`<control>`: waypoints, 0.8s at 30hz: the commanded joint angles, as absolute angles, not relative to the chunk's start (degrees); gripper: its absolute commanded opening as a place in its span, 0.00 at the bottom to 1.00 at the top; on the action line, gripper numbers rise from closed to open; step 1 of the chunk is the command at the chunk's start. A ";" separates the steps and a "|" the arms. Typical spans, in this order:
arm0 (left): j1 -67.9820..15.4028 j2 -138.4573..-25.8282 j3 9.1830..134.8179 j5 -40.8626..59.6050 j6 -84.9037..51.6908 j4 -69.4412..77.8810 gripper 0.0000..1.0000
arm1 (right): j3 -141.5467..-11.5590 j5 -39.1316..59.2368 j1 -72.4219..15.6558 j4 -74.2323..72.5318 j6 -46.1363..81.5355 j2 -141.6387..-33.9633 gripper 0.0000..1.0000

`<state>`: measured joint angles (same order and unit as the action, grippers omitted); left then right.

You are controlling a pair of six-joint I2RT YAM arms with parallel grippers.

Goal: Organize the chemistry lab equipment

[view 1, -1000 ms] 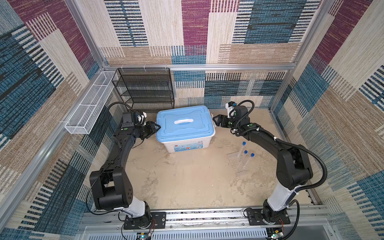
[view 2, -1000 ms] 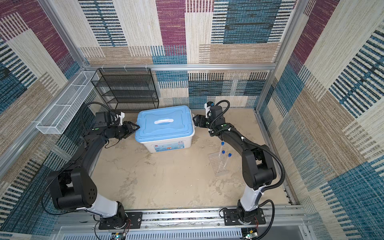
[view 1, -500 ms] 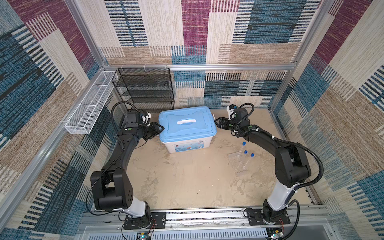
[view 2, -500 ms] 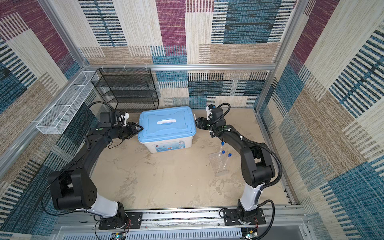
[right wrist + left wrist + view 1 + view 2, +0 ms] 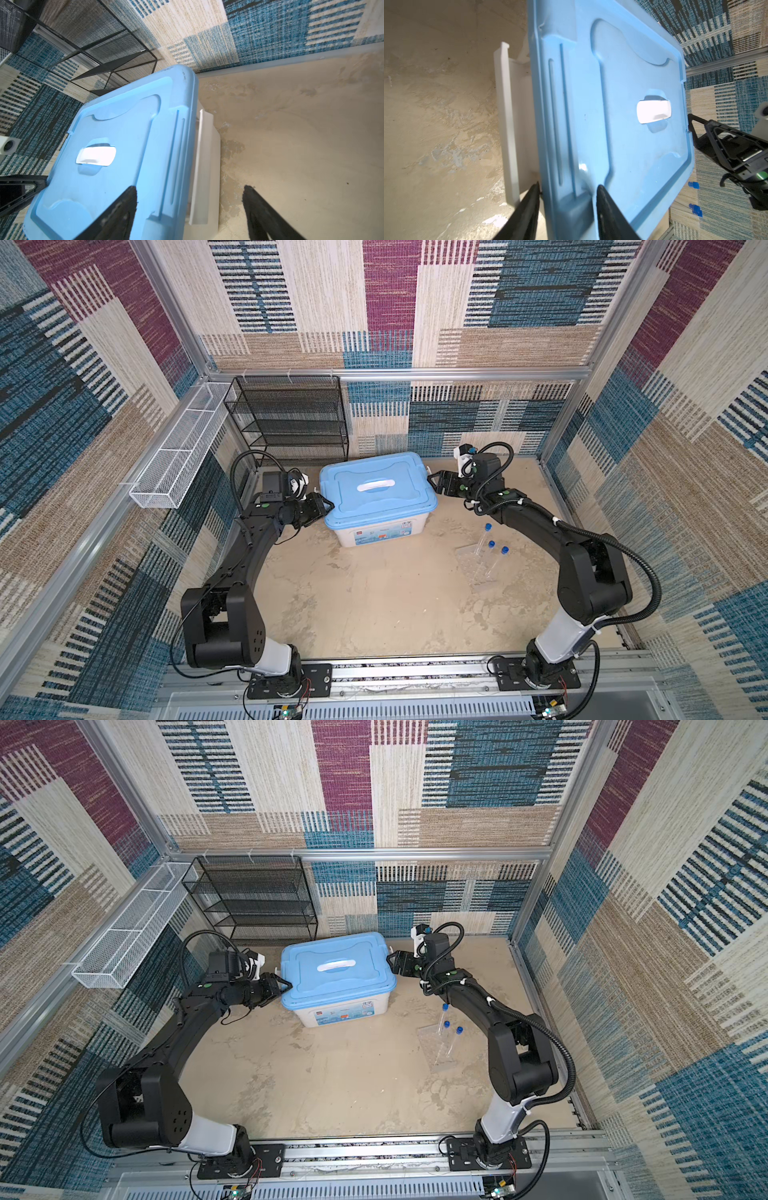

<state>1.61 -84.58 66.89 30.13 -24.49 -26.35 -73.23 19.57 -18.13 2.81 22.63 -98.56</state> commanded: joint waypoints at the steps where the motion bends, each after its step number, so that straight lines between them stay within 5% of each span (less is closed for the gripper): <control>1: 1.61 -85.04 67.81 29.11 -24.37 -26.92 0.47 | -73.53 21.11 -19.25 1.65 20.99 -99.81 0.82; 10: 3.53 -81.83 73.91 23.38 -22.16 -30.68 0.53 | -72.18 17.60 -19.38 5.36 19.12 -101.88 0.81; 17: 3.86 -83.31 68.38 22.94 -23.23 -20.88 0.89 | -69.34 18.43 -19.35 4.04 19.43 -101.25 0.80; 24: 3.69 -87.08 65.45 32.10 -28.67 -8.58 0.94 | -67.87 19.82 -19.34 3.05 19.54 -101.07 0.80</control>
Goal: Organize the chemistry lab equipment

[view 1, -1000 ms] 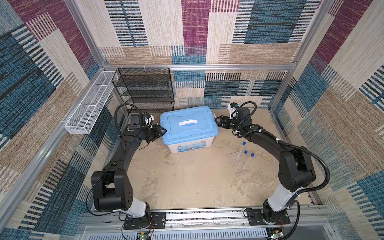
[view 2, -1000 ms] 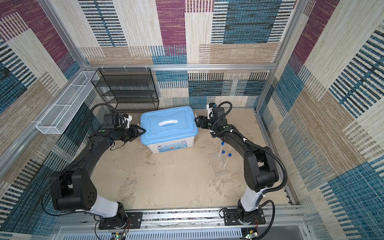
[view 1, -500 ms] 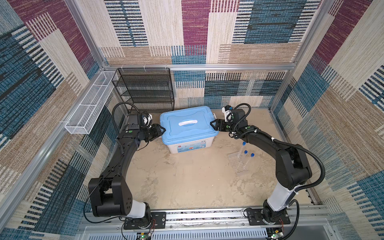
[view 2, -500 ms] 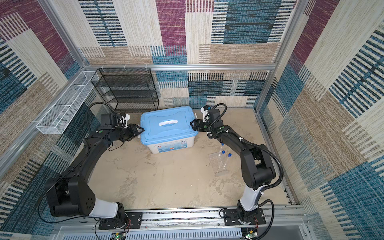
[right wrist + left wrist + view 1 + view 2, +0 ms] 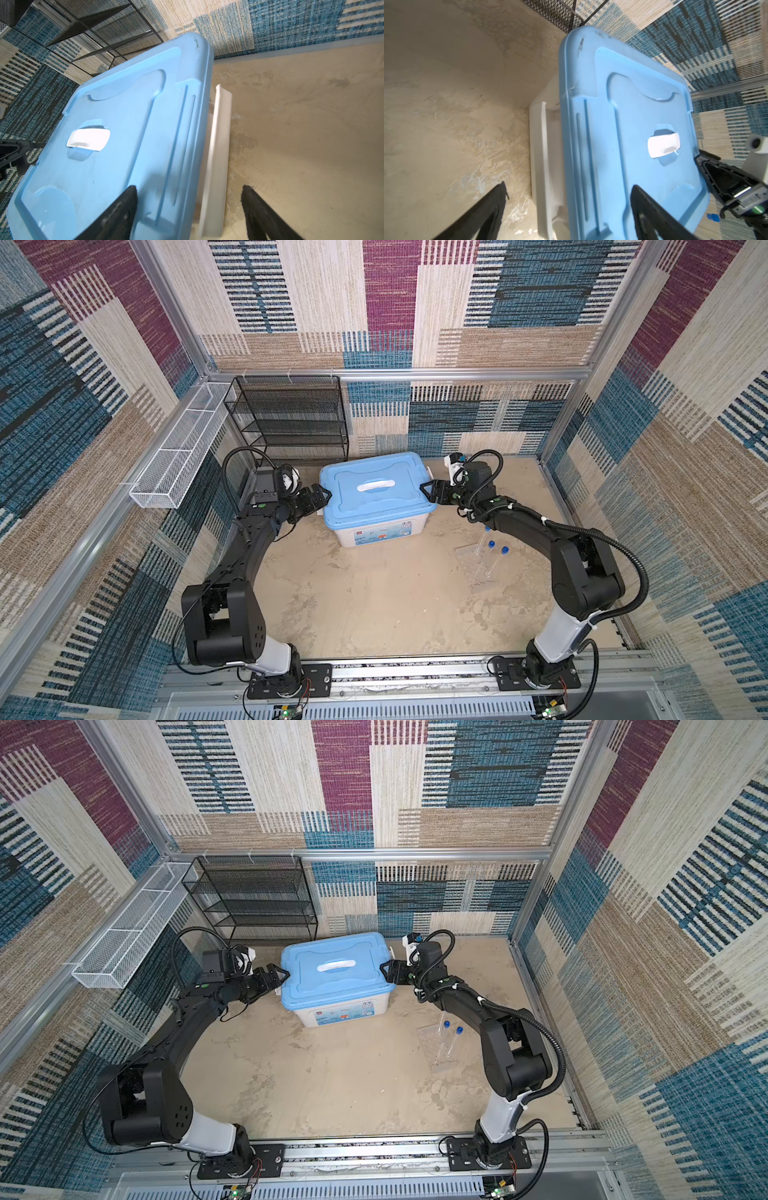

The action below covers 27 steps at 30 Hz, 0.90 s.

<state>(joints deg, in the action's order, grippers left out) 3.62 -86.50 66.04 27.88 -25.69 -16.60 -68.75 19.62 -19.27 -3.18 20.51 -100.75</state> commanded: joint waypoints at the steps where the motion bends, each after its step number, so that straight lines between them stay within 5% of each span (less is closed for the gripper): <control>1: 3.69 -87.58 65.48 32.54 -28.86 -8.33 0.94 | -67.70 20.47 -19.34 2.71 19.75 -101.15 0.79; 6: 1.97 -89.89 66.79 33.93 -27.74 -10.95 0.88 | -66.73 21.12 -19.91 2.16 20.14 -100.82 0.79; 21: -8.09 -95.18 77.78 5.76 -14.12 -35.24 0.62 | -63.68 19.52 -20.65 2.72 20.28 -97.24 0.78; 27: -9.14 -96.87 79.46 3.76 -13.99 -37.96 0.58 | -65.04 18.52 -20.64 4.48 19.48 -94.95 0.78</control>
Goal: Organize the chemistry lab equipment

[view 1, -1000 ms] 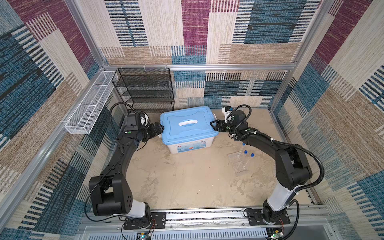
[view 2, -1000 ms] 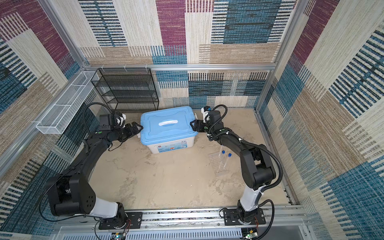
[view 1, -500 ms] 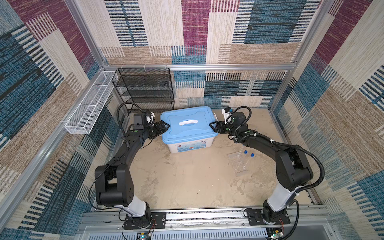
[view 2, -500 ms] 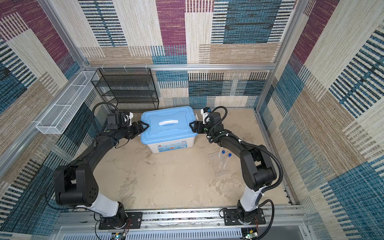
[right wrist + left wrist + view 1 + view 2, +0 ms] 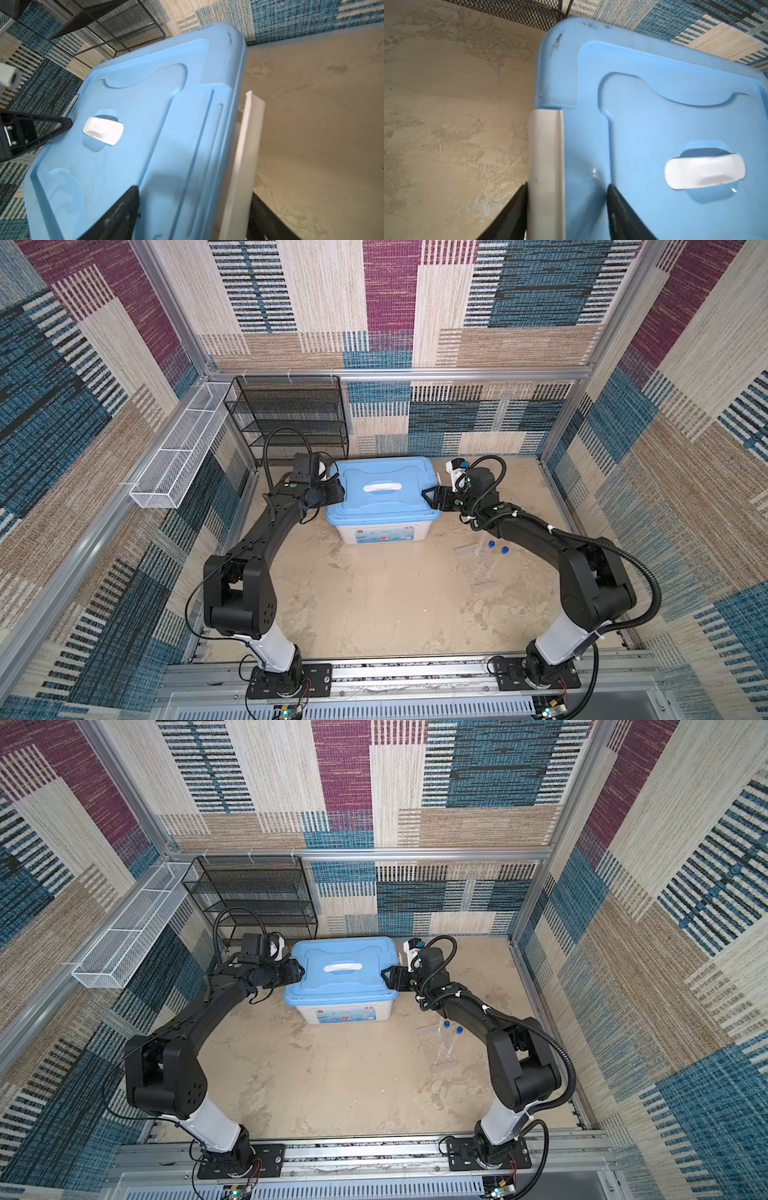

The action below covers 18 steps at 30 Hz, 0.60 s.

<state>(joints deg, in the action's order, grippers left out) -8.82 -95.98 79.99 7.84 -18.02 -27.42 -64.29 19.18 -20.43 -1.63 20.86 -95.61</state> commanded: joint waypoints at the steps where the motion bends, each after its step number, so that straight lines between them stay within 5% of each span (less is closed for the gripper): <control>1: -9.14 -96.58 79.54 3.57 -14.03 -37.94 0.58 | -65.82 17.56 -20.65 5.25 19.17 -94.61 0.78; 10: -9.19 -95.00 79.15 2.58 -14.57 -38.44 0.58 | -69.57 19.06 -16.74 7.41 21.44 -91.52 0.98; 18: -9.16 -93.78 78.49 5.34 -15.70 -37.27 0.59 | -72.17 32.78 -15.22 6.46 22.94 -96.70 0.99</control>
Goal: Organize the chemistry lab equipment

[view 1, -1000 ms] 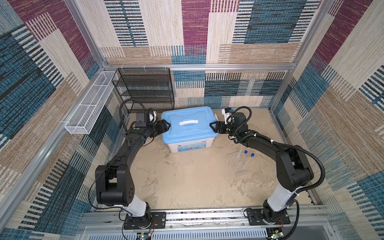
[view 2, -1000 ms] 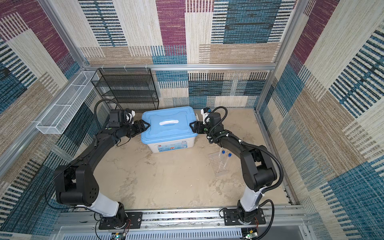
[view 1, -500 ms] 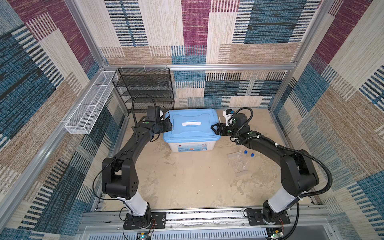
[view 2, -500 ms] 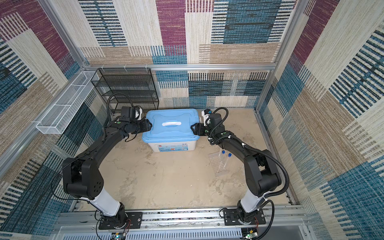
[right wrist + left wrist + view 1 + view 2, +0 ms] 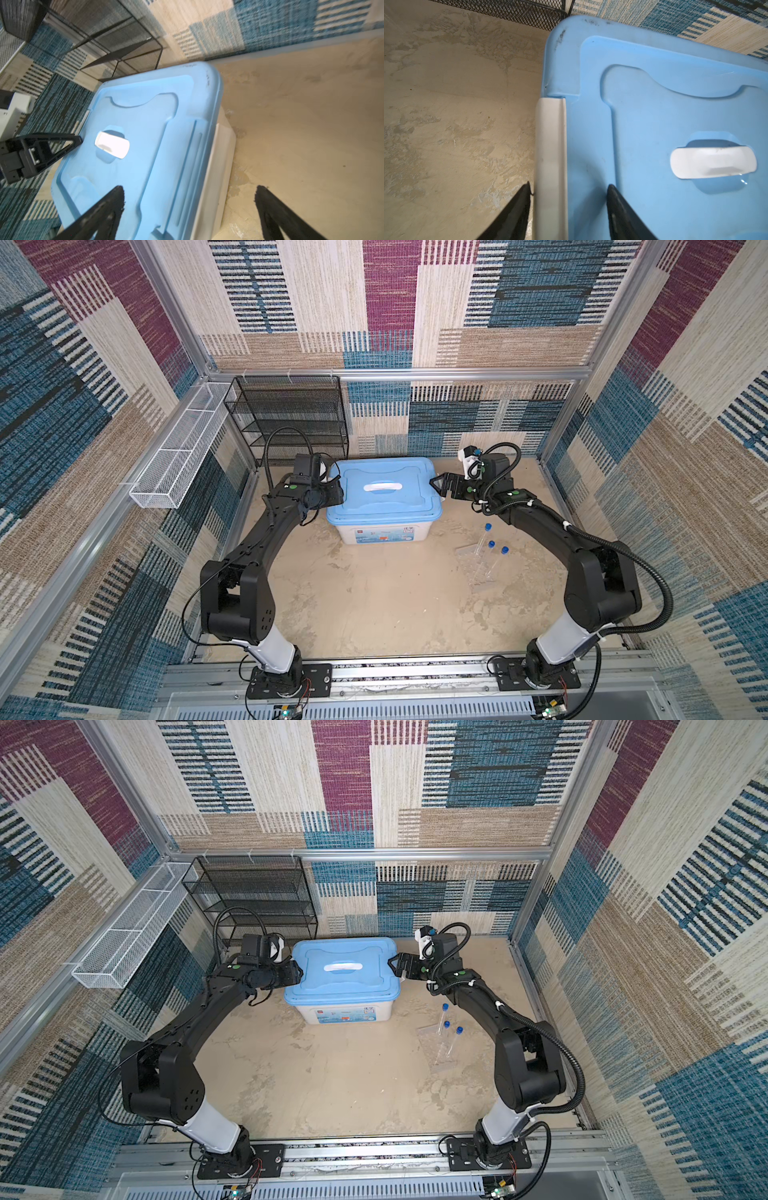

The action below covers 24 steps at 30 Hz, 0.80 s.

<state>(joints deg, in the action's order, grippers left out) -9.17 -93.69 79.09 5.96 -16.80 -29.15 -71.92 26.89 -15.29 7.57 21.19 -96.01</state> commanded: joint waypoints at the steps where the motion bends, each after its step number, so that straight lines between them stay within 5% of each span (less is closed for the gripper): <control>1: -9.19 -93.63 78.40 5.78 -15.88 -37.18 0.59 | -72.18 33.42 -15.37 6.31 23.18 -97.23 1.00; 15: -11.85 -92.46 78.62 4.65 -15.71 -36.86 0.59 | -79.10 24.24 -23.14 13.02 17.15 -101.06 0.78; 24: -12.39 -91.01 78.14 13.61 -20.15 -32.37 0.59 | -81.74 21.12 -27.55 16.38 12.89 -105.42 0.78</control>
